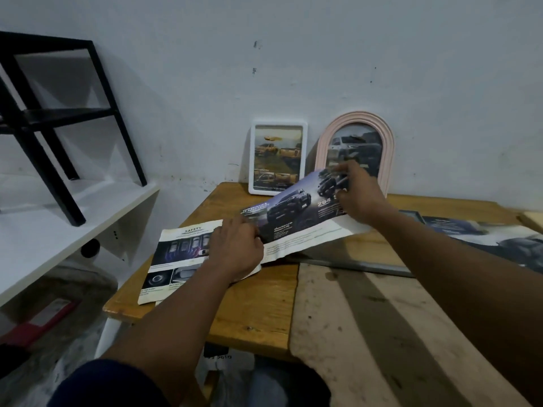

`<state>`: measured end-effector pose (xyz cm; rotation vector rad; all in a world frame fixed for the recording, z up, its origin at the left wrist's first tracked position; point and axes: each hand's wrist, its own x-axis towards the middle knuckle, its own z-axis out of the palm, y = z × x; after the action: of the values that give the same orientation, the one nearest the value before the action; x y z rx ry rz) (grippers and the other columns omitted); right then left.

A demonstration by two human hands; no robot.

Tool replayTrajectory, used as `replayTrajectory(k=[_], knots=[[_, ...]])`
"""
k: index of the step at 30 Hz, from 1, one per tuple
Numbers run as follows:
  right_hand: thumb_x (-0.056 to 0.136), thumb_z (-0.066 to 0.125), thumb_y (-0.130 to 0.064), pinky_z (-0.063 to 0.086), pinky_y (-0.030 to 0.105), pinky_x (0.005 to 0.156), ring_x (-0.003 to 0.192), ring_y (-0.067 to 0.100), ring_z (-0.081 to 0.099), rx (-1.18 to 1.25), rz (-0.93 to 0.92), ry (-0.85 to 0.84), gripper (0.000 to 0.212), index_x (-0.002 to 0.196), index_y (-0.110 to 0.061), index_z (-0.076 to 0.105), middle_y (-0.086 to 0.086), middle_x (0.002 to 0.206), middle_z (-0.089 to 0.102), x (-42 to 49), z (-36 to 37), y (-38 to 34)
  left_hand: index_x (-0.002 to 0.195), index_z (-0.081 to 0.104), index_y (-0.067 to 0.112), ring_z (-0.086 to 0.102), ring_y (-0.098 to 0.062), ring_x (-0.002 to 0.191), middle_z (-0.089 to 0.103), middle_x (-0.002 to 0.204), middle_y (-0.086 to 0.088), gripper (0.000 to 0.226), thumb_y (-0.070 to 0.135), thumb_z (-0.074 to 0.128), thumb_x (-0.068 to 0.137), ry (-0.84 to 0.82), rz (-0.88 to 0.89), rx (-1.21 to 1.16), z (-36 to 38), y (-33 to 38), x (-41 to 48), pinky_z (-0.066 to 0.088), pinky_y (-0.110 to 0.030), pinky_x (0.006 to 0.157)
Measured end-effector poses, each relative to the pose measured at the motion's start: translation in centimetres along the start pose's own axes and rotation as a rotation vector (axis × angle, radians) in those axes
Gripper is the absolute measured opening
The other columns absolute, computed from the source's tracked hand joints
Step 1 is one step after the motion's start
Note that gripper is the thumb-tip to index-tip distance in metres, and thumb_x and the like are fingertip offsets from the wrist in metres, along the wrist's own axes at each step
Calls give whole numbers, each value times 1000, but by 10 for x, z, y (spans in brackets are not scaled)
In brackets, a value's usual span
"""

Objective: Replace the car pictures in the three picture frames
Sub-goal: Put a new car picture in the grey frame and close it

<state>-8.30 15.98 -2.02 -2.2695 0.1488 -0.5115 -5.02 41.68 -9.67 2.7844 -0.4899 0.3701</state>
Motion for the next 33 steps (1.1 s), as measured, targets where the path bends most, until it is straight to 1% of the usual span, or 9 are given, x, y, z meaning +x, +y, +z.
replayTrajectory(k=[3,5,7,11,14,17,20,23,33], knots=[[88,63,4,49,30,69,98,27,57,-81,85,25,48,130,-16,51,14,123,59,2,-40,35,131,63,22,55,-23,119,57,138,-3,38,37,62,96,6,47,-92,3,26,14,51,-40,95],[89,65,1,52,30,67,95,28,60,-111,164,18,44,127,-16,54,15,120,61,-1,-62,58,135,59,24,56,-22,120,57,139,-2,40,38,60,98,-91,95,-208,6,48,21,50,-36,95],[88,66,-2,56,36,73,94,29,62,-188,219,14,38,123,-14,58,15,118,63,-7,-77,77,136,58,25,57,-21,120,58,139,-1,39,37,59,99,-205,136,-294,11,70,23,52,-40,97],[88,68,-20,46,37,91,115,36,55,-522,293,-34,38,126,-15,62,17,130,59,-21,-85,106,122,67,24,59,-21,109,62,128,-2,26,29,61,98,-282,262,-241,25,100,26,54,-41,93],[93,58,-46,40,51,103,128,38,41,-736,296,-133,44,129,-22,58,12,141,47,-34,-75,123,118,69,23,59,-21,106,63,124,-3,24,30,61,97,-257,266,-193,34,102,33,54,-43,91],[95,47,-56,31,58,109,138,36,36,-733,281,-225,56,139,-21,48,8,151,40,-44,-61,137,115,70,23,59,-20,105,63,122,-2,22,30,62,96,-248,245,-205,37,100,38,55,-44,90],[98,41,-54,23,59,113,145,33,27,-732,278,-211,59,147,-21,38,7,158,32,-48,-54,139,121,68,23,59,-20,109,62,124,-2,27,32,63,96,-217,190,-209,37,99,42,55,-43,91],[99,40,-51,22,59,113,144,31,28,-762,277,-164,55,144,-19,39,10,155,36,-48,-54,135,132,62,21,52,-22,122,56,134,-3,38,35,63,97,-184,143,-195,39,92,44,49,-42,100],[100,36,-50,14,64,115,150,28,15,-680,323,-153,55,146,-20,34,10,158,27,-49,-52,136,133,60,21,47,-22,128,50,142,-2,40,39,61,97,-223,117,-159,44,89,47,46,-42,105]])
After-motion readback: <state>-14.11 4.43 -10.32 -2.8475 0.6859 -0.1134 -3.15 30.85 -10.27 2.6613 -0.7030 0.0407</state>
